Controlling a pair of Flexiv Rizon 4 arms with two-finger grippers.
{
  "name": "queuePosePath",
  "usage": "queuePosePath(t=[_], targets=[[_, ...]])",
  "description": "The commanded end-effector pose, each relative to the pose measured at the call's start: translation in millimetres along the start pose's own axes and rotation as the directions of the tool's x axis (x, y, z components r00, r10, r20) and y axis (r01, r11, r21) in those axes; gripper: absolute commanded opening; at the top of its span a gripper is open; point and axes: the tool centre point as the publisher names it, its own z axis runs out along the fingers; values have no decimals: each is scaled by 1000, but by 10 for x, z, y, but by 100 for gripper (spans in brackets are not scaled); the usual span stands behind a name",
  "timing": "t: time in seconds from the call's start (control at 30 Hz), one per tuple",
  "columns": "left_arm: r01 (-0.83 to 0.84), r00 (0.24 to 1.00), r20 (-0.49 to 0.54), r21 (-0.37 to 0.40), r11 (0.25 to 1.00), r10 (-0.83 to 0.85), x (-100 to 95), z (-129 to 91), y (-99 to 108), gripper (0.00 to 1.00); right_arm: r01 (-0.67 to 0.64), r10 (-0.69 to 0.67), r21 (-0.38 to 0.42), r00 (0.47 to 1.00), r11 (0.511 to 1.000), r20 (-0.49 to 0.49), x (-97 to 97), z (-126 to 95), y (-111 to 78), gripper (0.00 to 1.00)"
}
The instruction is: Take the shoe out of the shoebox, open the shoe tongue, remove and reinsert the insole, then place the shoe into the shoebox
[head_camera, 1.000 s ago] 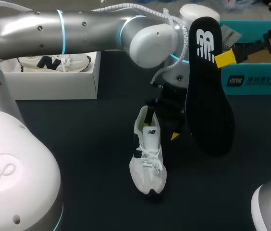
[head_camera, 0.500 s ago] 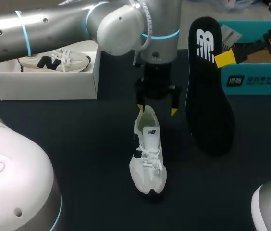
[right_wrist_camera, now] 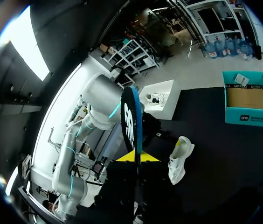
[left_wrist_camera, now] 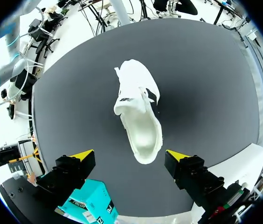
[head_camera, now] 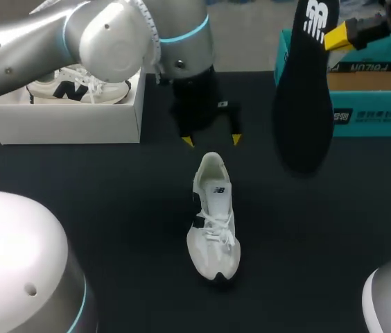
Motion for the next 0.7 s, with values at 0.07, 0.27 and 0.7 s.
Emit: queuePosePath(t=[0.07, 0.27, 0.7], targets=[[9, 968, 252, -101, 995, 17, 219, -64, -81, 100, -59, 59, -3, 998, 998, -12, -145, -84, 159, 0], [-39, 928, 363, -121, 992, 80, 360, -197, -100, 100, -159, 159, 9, 986, 987, -43, -253, -69, 208, 0], [-310, 809, 482, -135, 941, 336, 328, -312, -90, 100, -170, 170, 1, 984, 985, -43, -257, -60, 204, 0]])
